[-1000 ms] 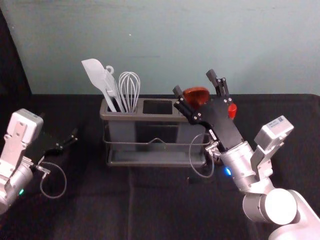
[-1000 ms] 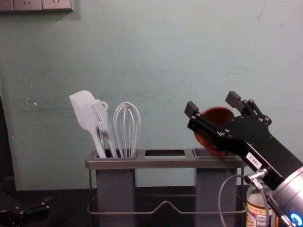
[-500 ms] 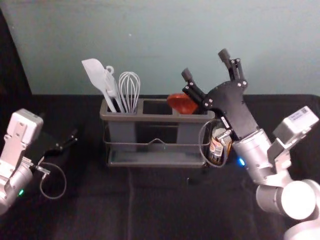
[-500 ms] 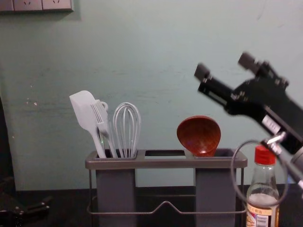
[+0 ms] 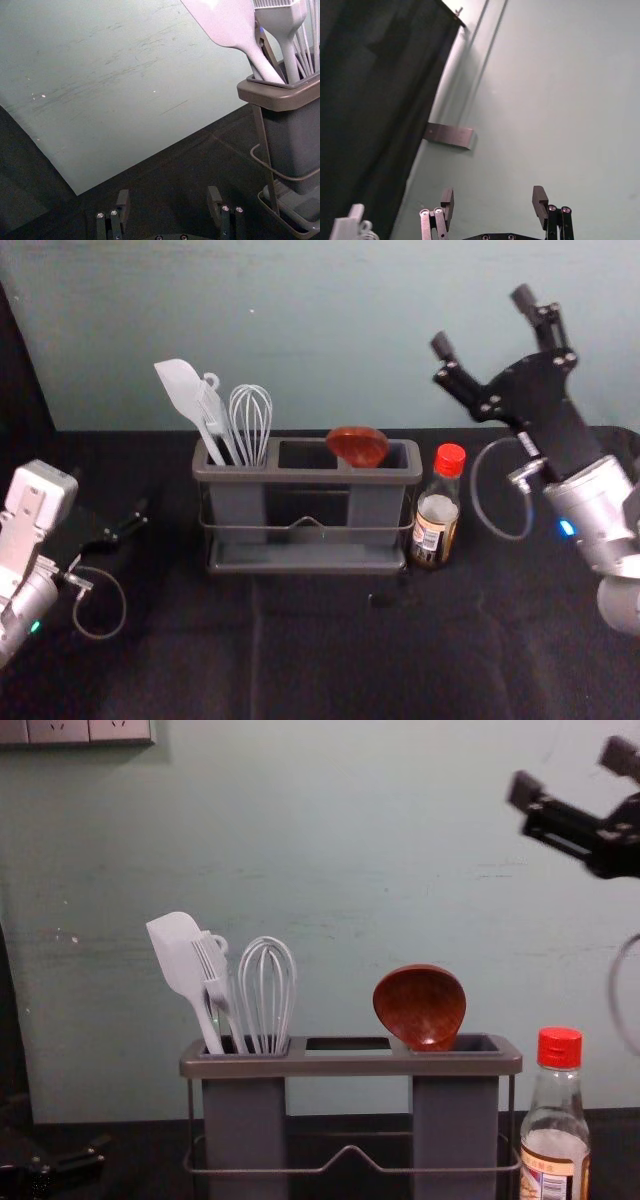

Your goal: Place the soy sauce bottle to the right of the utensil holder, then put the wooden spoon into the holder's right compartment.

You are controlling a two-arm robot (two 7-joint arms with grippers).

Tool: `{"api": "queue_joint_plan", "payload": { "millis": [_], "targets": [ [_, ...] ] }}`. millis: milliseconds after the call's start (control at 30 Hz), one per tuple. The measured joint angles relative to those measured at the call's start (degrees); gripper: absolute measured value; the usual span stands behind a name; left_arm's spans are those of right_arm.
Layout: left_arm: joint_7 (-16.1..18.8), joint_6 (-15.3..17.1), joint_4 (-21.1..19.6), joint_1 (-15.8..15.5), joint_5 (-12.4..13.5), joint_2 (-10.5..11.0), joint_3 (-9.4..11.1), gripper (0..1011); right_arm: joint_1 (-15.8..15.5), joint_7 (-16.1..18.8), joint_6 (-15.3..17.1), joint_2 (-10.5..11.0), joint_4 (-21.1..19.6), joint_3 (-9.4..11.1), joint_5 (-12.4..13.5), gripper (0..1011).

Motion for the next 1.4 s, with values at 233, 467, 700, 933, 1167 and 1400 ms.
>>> {"api": "queue_joint_plan", "payload": {
  "millis": [233, 467, 700, 933, 1167, 1400],
  "targets": [
    [0.0, 0.0, 0.0, 0.0, 0.0, 0.0, 0.0, 1011, -1.3, -1.2, 1.3, 2.1, 0.9, 3.1, 0.4, 1002],
    [0.0, 0.0, 0.0, 0.0, 0.0, 0.0, 0.0, 1012, -2.8, -3.8, 6.1, 3.3, 3.6, 5.4, -2.1, 1002],
    [0.0, 0.0, 0.0, 0.0, 0.0, 0.0, 0.0, 1012, -4.0, -6.6, 12.9, 3.8, 5.9, 6.1, -4.8, 1003],
    [0.0, 0.0, 0.0, 0.0, 0.0, 0.0, 0.0, 1012, -3.7, -6.7, 15.3, 4.0, 10.1, 5.1, -5.6, 1002],
    [0.0, 0.0, 0.0, 0.0, 0.0, 0.0, 0.0, 1011, -2.8, -6.9, 18.3, 4.1, 12.6, 3.1, -7.2, 1002],
    [0.0, 0.0, 0.0, 0.0, 0.0, 0.0, 0.0, 1011, -2.6, -8.4, 23.0, 4.6, 11.8, 1.3, -9.7, 1002]
  ]
}}
